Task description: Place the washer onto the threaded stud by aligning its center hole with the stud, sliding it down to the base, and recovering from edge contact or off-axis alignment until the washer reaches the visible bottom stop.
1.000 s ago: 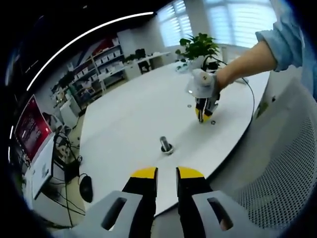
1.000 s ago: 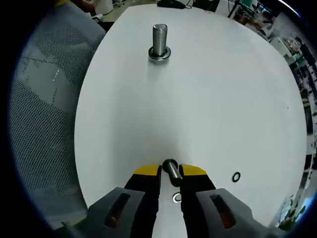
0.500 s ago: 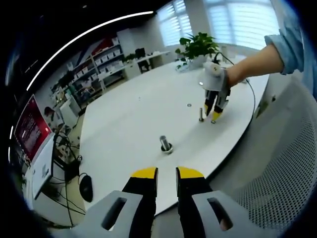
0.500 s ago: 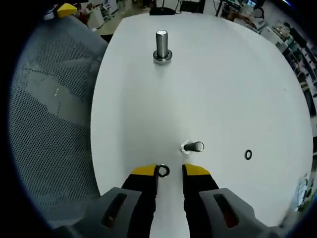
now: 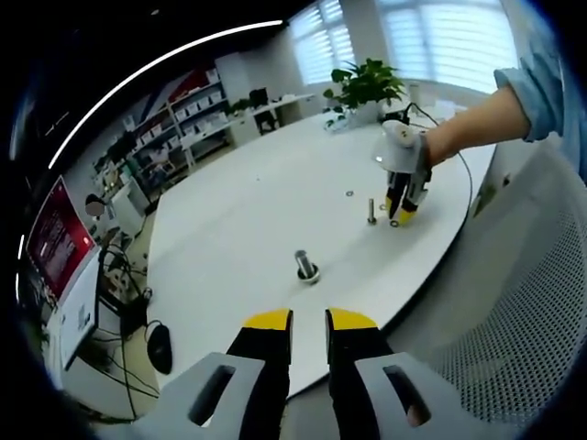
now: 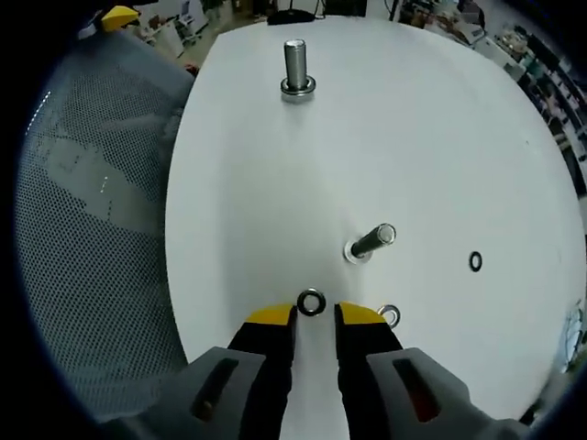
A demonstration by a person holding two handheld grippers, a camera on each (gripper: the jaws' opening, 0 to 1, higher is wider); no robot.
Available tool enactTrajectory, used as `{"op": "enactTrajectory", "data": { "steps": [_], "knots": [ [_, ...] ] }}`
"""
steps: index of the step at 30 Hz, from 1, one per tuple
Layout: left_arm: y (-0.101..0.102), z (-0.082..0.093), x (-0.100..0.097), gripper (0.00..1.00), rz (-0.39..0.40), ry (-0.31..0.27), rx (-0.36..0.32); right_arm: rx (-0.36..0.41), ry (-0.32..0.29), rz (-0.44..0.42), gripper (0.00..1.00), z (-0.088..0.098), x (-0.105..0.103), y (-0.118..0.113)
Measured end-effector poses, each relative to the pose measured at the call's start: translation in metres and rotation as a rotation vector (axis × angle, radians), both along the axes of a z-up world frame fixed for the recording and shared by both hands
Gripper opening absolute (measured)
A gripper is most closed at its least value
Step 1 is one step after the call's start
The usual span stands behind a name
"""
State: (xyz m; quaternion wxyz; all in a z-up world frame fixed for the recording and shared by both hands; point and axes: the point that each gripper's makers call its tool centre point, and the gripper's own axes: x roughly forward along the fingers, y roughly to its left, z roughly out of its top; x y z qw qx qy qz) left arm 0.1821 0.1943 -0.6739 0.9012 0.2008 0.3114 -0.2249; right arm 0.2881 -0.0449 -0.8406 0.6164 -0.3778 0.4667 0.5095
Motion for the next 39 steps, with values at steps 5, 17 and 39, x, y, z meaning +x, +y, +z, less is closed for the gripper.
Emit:
{"op": "enactTrajectory", "data": {
  "steps": [5, 17, 39],
  "knots": [
    [0.0, 0.0, 0.0, 0.12, 0.0, -0.002, -0.001, -0.004, -0.024, 0.019, 0.14, 0.0, 0.0, 0.001],
    [0.0, 0.0, 0.0, 0.11, 0.0, 0.0, 0.0, 0.028, -0.003, 0.003, 0.18, 0.003, 0.001, 0.014],
    [0.0, 0.0, 0.0, 0.11, -0.001, 0.002, 0.001, -0.134, -0.02, 0.14, 0.16, -0.003, 0.001, 0.031]
  ]
}}
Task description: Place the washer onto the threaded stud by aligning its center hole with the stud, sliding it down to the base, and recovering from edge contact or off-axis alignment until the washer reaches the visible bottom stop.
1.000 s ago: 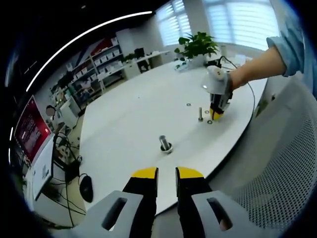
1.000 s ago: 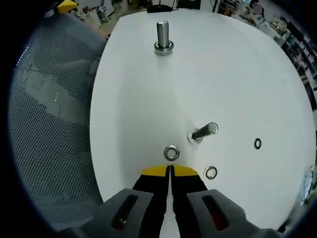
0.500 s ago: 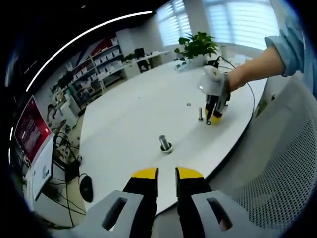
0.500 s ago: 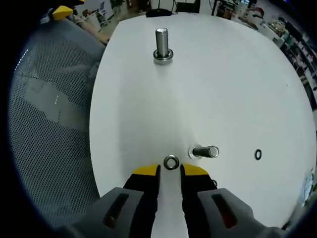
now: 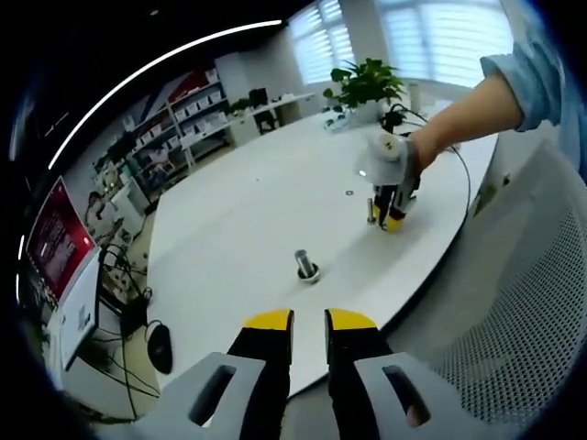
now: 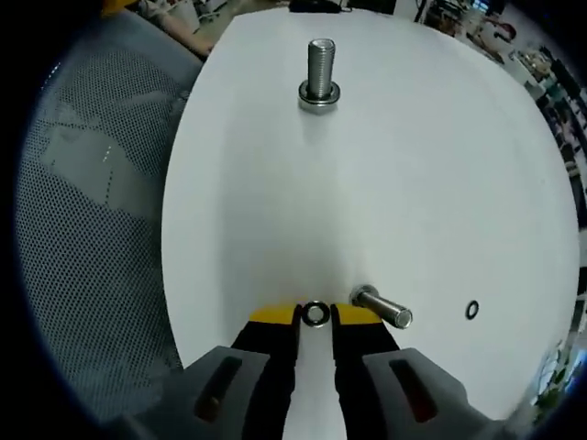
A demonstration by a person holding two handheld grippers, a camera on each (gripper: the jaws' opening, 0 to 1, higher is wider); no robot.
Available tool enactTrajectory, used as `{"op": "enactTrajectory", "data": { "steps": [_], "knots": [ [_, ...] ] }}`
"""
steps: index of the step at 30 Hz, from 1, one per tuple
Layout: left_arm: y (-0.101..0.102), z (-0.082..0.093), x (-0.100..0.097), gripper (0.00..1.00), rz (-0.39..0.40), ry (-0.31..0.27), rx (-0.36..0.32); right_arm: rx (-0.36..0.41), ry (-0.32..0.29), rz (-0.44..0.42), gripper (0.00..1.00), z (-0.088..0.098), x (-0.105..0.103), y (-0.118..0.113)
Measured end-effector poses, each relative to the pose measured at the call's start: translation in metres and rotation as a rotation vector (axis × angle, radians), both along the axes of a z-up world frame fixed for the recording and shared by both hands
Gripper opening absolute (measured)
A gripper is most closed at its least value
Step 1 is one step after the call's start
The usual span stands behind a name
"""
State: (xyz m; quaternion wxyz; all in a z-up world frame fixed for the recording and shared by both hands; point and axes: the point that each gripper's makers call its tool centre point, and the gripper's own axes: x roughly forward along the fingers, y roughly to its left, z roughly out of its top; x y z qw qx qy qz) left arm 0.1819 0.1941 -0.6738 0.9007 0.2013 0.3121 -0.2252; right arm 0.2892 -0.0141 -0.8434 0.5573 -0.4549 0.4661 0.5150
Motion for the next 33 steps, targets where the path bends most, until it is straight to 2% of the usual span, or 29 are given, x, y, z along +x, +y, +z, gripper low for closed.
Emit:
{"op": "enactTrajectory", "data": {
  "steps": [8, 11, 21, 26, 33],
  "knots": [
    [0.0001, -0.0012, -0.0006, 0.11, -0.002, 0.004, 0.002, -0.086, 0.031, 0.013, 0.16, -0.001, 0.0016, 0.0007],
    [0.0, -0.0015, -0.0006, 0.11, -0.003, 0.004, 0.004, -0.1, 0.045, -0.021, 0.16, -0.0011, 0.0035, 0.0],
    [-0.0016, -0.0022, -0.0012, 0.11, -0.01, 0.005, 0.007, -0.068, 0.054, -0.088, 0.15, -0.0014, 0.0046, -0.001],
    [-0.0011, -0.0028, -0.0012, 0.11, -0.008, 0.008, 0.009, -0.039, 0.058, -0.09, 0.15, -0.0013, 0.0054, -0.0012],
    [-0.0011, -0.0019, -0.0009, 0.1, -0.007, 0.004, 0.007, -0.062, 0.046, -0.087, 0.15, -0.0024, 0.0048, -0.0003]
  ]
}}
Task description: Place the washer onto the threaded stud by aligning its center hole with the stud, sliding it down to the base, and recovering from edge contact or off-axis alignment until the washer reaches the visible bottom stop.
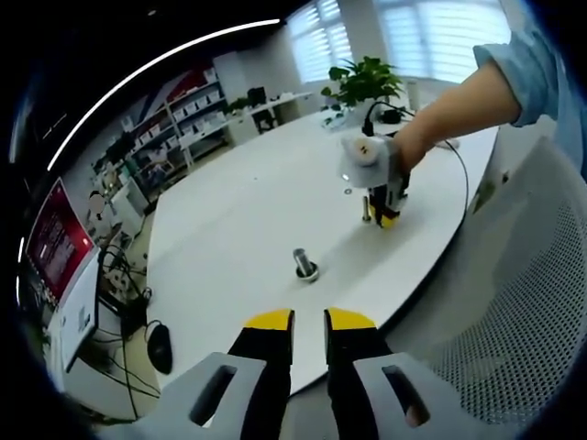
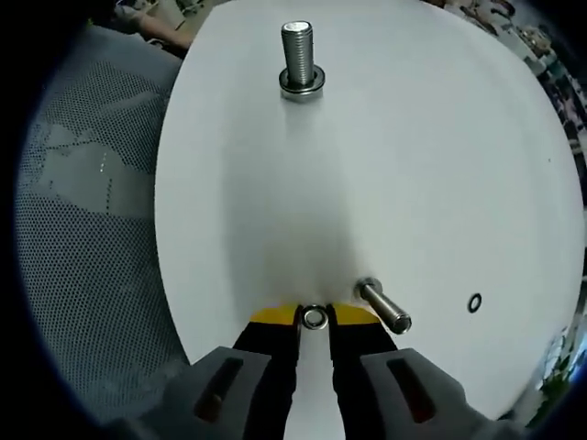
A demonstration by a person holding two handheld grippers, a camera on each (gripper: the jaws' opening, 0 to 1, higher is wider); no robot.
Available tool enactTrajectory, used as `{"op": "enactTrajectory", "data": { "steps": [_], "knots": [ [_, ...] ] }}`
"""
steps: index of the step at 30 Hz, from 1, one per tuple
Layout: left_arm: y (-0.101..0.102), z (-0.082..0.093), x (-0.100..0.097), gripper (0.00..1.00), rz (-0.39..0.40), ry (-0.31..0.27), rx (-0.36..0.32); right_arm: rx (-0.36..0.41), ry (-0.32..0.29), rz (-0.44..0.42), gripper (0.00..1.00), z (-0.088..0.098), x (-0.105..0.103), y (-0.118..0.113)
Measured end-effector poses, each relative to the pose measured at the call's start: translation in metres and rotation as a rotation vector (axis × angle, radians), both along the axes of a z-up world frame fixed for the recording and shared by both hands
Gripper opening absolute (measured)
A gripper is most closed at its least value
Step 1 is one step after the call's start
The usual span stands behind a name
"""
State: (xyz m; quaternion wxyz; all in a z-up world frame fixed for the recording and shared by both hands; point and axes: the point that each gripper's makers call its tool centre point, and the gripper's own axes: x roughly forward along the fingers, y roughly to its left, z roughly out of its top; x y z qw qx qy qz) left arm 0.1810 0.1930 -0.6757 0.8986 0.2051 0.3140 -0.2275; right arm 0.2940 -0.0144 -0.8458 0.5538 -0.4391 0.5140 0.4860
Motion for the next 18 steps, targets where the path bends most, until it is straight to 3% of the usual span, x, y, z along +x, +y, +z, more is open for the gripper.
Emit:
{"op": "enactTrajectory", "data": {
  "steps": [18],
  "knots": [
    [0.0017, -0.0014, 0.0003, 0.1, 0.005, 0.005, 0.002, 0.025, 0.006, -0.006, 0.15, 0.001, 0.0002, -0.0005]
  ]
}}
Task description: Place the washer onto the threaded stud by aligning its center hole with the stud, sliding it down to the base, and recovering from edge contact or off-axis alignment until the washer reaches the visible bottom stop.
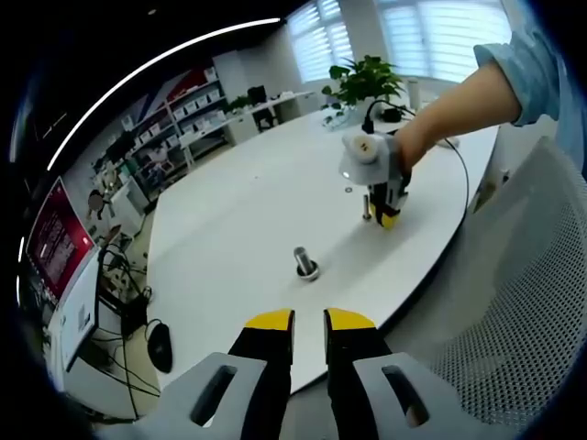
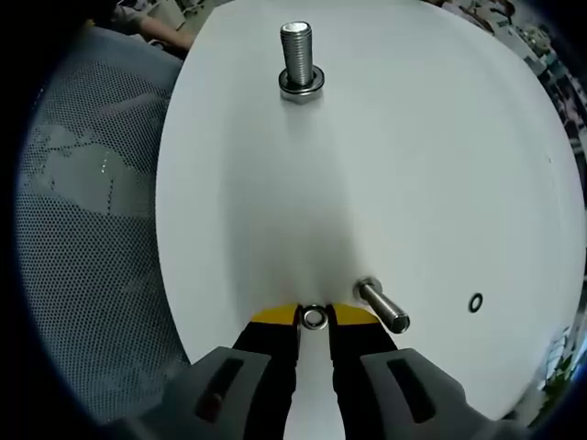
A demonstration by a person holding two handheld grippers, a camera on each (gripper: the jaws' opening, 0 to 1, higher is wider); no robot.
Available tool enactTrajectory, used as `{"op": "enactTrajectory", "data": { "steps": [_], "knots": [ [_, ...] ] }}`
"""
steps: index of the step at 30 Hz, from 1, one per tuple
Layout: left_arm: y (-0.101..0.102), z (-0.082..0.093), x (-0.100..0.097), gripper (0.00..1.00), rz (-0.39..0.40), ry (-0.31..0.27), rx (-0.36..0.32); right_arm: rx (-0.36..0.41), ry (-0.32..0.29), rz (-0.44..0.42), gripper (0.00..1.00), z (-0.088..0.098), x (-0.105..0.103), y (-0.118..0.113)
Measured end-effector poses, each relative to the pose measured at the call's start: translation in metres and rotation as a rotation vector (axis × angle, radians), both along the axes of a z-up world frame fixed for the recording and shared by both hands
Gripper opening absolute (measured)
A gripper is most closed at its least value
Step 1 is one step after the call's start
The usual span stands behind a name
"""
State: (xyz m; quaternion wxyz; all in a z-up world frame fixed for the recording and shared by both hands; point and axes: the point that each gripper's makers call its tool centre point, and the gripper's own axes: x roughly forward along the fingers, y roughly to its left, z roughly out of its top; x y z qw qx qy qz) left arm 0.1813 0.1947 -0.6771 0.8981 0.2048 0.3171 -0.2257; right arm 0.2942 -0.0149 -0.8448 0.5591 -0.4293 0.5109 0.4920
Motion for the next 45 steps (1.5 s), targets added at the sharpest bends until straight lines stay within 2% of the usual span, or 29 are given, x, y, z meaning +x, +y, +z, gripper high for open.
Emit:
{"op": "enactTrajectory", "data": {
  "steps": [13, 19, 23, 26, 30, 32, 37, 45],
  "knots": [
    [0.0002, 0.0007, 0.0001, 0.1, 0.0, -0.003, 0.001, 0.032, -0.014, -0.01, 0.15, 0.0001, 0.0002, 0.0006],
    [0.0, -0.0001, -0.0002, 0.1, -0.002, 0.002, 0.001, 0.018, -0.047, 0.031, 0.15, 0.0004, -0.0024, 0.0015],
    [0.0002, 0.0006, 0.0002, 0.1, 0.0, -0.002, 0.0, 0.02, -0.037, 0.009, 0.15, 0.0009, 0.0005, 0.0011],
    [0.0002, 0.001, 0.0003, 0.1, 0.001, -0.003, -0.002, 0.055, -0.001, -0.026, 0.21, 0.0023, -0.004, 0.0036],
    [-0.0001, 0.0008, 0.0, 0.09, -0.002, -0.001, -0.002, 0.086, -0.039, -0.018, 0.21, 0.0026, -0.002, 0.0021],
    [0.0004, 0.0012, 0.0004, 0.09, 0.0, -0.004, -0.005, 0.121, -0.039, -0.052, 0.21, 0.0025, -0.0005, 0.0028],
    [-0.0005, 0.0013, 0.0003, 0.09, -0.004, -0.003, -0.009, 0.195, -0.058, -0.068, 0.2, 0.0031, 0.0017, 0.003],
    [-0.0012, 0.0005, -0.0005, 0.08, -0.007, 0.002, -0.009, 0.237, -0.074, -0.045, 0.21, 0.0037, -0.0021, -0.004]
  ]
}}
